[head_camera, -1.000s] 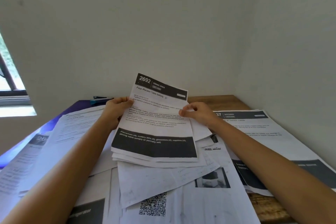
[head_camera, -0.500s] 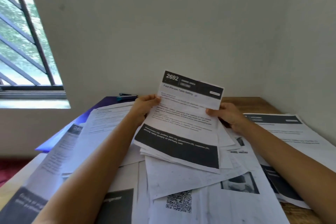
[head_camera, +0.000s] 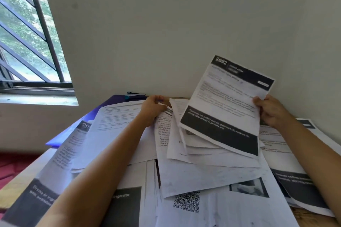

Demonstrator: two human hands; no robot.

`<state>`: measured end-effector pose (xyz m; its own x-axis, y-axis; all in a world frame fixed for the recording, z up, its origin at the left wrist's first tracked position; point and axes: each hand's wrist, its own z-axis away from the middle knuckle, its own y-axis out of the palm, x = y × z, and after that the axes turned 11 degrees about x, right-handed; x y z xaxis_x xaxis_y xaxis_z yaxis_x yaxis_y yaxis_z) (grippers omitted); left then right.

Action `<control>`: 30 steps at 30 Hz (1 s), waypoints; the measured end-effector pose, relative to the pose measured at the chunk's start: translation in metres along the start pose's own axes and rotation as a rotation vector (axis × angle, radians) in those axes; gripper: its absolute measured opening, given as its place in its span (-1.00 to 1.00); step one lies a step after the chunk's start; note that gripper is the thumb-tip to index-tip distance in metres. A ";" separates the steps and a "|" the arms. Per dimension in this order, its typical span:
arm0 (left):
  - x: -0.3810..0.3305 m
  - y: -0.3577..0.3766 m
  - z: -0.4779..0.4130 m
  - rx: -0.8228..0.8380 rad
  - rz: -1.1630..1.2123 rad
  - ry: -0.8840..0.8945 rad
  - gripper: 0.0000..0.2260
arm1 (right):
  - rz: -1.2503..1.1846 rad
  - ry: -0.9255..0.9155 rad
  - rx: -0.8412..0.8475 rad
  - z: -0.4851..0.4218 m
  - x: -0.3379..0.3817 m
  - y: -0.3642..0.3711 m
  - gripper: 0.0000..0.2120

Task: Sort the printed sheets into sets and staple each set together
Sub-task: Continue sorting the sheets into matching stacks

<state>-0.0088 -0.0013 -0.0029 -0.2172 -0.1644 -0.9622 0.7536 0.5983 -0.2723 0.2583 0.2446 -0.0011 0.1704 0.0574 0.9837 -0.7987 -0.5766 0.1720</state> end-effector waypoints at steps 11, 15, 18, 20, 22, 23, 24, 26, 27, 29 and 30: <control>0.007 0.004 -0.005 -0.100 -0.346 0.163 -0.69 | -0.075 0.052 -0.125 -0.003 -0.004 -0.040 -0.75; 0.005 0.005 -0.002 -0.089 -0.439 0.199 -0.72 | -0.031 0.037 -0.103 -0.003 -0.003 -0.039 -0.76; 0.002 0.008 0.002 -0.086 -0.553 0.252 -0.80 | -0.012 0.027 -0.123 0.003 0.000 -0.038 -0.87; 0.001 0.010 0.001 -0.083 -0.589 0.286 -0.81 | 0.056 0.015 -0.146 0.004 0.000 -0.040 -0.88; -0.002 0.016 0.002 -0.050 -0.600 0.276 -0.76 | 0.161 -0.006 -0.172 0.006 0.000 -0.044 -0.86; -0.002 0.019 0.001 -0.026 -0.630 0.259 -0.71 | 0.210 -0.014 -0.179 0.007 -0.001 -0.046 -0.79; -0.001 0.023 0.001 0.007 -0.676 0.237 -0.64 | 0.256 -0.020 -0.187 0.007 -0.001 -0.048 -0.75; 0.004 0.032 -0.001 0.071 -0.762 0.169 -0.48 | 0.332 -0.028 -0.191 0.007 0.000 -0.049 -0.74; 0.009 0.037 -0.003 0.086 -0.814 0.137 -0.38 | 0.363 -0.034 -0.189 0.008 0.000 -0.048 -0.74; 0.015 0.046 -0.004 0.073 -0.927 0.079 -0.25 | 0.424 -0.038 -0.174 0.008 0.000 -0.045 -0.74; 0.016 0.050 -0.003 0.059 -0.955 0.069 -0.23 | 0.451 -0.039 -0.162 0.008 -0.001 -0.043 -0.74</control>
<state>0.0231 0.0283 -0.0321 -0.7906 -0.5144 -0.3322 0.2695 0.1949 -0.9431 0.2978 0.2628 -0.0096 -0.1951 -0.2013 0.9599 -0.8769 -0.4025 -0.2626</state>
